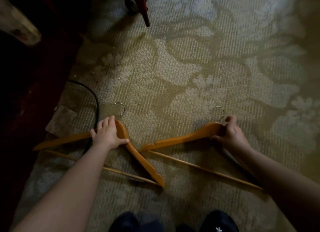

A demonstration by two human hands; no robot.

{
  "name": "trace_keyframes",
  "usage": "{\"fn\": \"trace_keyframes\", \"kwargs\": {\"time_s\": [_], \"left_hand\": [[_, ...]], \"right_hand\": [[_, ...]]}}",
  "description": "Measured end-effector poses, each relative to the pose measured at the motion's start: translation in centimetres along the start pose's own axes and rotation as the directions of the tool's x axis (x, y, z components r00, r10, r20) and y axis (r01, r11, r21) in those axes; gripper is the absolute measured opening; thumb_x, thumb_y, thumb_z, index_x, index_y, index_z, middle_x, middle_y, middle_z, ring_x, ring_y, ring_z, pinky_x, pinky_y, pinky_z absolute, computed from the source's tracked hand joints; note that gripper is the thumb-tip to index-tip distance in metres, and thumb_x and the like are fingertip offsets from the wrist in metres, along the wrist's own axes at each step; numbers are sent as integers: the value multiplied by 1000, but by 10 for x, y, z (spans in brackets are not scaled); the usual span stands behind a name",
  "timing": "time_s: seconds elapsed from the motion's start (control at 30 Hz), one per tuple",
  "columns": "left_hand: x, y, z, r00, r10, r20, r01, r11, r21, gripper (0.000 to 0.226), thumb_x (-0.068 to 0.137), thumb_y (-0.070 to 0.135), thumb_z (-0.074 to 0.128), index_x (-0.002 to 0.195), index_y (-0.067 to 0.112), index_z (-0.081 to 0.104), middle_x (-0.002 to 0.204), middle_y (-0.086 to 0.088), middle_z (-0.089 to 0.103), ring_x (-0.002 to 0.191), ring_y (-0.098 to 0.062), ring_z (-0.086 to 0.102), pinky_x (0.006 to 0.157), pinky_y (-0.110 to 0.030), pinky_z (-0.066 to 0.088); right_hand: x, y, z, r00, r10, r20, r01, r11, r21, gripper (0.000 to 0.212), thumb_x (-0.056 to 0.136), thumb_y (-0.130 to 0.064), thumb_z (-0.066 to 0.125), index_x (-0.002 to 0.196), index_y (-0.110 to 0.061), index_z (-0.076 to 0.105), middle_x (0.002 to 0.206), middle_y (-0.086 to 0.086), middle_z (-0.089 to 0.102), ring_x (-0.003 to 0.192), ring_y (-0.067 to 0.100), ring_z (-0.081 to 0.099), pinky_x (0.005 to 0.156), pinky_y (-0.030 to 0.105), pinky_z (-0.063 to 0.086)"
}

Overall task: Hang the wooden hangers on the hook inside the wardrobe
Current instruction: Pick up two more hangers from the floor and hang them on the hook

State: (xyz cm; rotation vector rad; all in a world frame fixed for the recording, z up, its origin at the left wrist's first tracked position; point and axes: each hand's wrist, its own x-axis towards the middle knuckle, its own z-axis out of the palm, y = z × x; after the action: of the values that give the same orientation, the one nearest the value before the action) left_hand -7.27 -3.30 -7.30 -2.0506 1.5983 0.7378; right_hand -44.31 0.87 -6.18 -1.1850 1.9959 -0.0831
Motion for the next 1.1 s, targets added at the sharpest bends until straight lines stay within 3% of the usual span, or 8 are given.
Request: {"fn": "trace_keyframes", "kwargs": {"time_s": [0.2,0.3,0.43,0.57,0.67,0.8,0.93,1.1], "left_hand": [[-12,2,14,999,28,34,-32,994,106,117,58,62,75,146,22,9,150,-14,24,138,-36,24,109,-54,26],[-16,-1,21,997,27,69,-26,999,-24,109,58,54,80,143,21,18,147,-12,33,136,-34,30,107,-52,32],[-30,2,29,965,174,197,-136,972,-194,65,64,42,81,117,17,52,123,-5,53,114,-23,51,94,-38,48],[-53,16,30,884,307,352,-178,918,-355,29,72,39,76,92,20,65,97,-1,65,100,-19,61,86,-31,48],[-73,24,28,867,357,348,-117,824,-555,13,77,33,73,80,23,64,83,1,66,88,-19,64,84,-34,49],[-107,28,15,869,351,347,-2,706,-708,12,84,29,66,88,19,60,79,0,65,75,-20,67,76,-37,54],[-149,23,-7,828,295,477,185,658,-730,21,92,26,55,110,22,46,72,-6,64,44,-7,59,44,-20,46],[-195,7,-58,821,222,526,285,639,-715,28,91,36,54,92,8,60,71,-7,67,44,-8,59,44,-18,46]], "right_hand": [[-2,-8,8,981,84,176,-76,996,-52,58,78,-18,72,128,-10,45,127,13,54,116,26,53,97,38,47],[-3,-9,5,969,143,201,-148,989,12,61,78,-16,72,132,-10,43,129,12,52,119,28,51,101,44,45],[-8,-4,6,956,192,220,-217,971,97,54,76,-14,73,124,-11,48,122,12,56,111,29,57,96,49,49],[-25,-5,7,943,222,249,-271,945,184,43,77,-10,71,117,-9,53,103,11,62,92,25,64,81,41,55],[-44,-16,1,914,231,333,-315,922,226,24,80,-8,69,101,-8,57,81,7,61,71,18,61,60,26,51],[-65,-30,-10,863,246,441,-356,916,186,11,81,-13,69,80,-11,58,75,8,61,66,17,60,57,24,49],[-91,-48,-31,848,214,485,-308,943,124,18,83,-12,66,98,-2,62,79,7,63,67,14,61,46,15,44],[-131,-87,-76,838,178,516,-275,954,117,26,84,-15,65,105,1,62,80,8,64,67,13,62,46,14,44]]}}
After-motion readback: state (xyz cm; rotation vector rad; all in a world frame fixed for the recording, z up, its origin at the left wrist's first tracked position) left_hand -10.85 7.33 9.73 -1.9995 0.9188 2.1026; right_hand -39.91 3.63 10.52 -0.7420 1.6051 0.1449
